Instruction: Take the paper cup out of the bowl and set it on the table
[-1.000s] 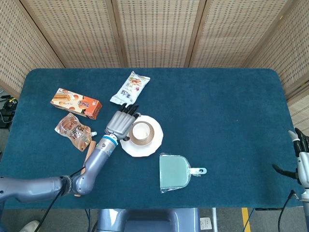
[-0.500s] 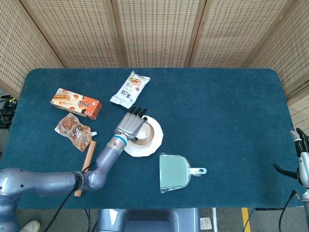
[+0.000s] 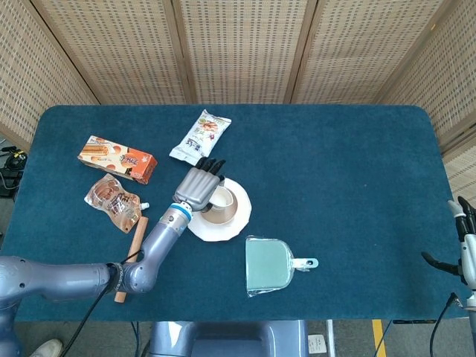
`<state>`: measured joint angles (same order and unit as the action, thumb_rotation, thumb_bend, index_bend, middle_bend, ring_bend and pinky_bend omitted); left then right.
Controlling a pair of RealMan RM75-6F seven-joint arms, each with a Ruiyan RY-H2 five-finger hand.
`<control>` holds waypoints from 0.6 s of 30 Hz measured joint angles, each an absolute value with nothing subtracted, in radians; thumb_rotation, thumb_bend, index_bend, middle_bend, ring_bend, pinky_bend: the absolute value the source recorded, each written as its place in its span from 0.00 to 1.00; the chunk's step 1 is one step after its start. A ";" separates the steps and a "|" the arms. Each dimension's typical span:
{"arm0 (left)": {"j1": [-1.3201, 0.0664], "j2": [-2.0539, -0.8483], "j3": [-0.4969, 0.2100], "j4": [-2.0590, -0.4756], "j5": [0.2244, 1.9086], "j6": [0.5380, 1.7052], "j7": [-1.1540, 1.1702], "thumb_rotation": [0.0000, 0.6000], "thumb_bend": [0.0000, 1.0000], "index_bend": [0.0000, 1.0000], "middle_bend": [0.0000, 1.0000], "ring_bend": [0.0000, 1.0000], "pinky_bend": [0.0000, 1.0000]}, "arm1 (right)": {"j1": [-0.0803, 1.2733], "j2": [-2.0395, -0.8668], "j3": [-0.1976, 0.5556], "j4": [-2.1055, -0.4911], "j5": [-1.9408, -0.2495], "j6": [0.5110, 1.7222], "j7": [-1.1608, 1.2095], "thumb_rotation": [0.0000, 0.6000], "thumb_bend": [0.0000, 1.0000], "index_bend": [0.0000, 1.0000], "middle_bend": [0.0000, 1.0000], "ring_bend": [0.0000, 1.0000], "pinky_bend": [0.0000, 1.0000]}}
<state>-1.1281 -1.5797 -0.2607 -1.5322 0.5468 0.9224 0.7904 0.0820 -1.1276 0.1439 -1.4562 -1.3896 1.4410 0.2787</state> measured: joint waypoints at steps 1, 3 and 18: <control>-1.126 -1.572 -0.262 -1.540 0.552 0.926 0.785 1.00 0.32 0.40 0.00 0.00 0.00 | 0.082 -1.127 0.144 -1.457 -1.390 1.442 0.278 1.00 0.13 0.00 0.00 0.00 0.00; -1.117 -1.548 -0.264 -1.565 0.568 0.938 0.769 1.00 0.32 0.40 0.00 0.00 0.00 | 0.081 -1.127 0.144 -1.457 -1.390 1.443 0.277 1.00 0.13 0.00 0.00 0.00 0.00; -0.970 -1.357 -0.190 -1.607 0.678 0.989 0.615 1.00 0.32 0.38 0.00 0.00 0.00 | 0.082 -1.130 0.144 -1.462 -1.389 1.439 0.258 1.00 0.13 0.00 0.00 0.00 0.00</control>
<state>-0.9702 -1.3570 -0.1904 -1.6066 0.6777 0.9894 0.6155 0.0823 -1.1301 0.1438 -1.4616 -1.3894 1.4390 0.2585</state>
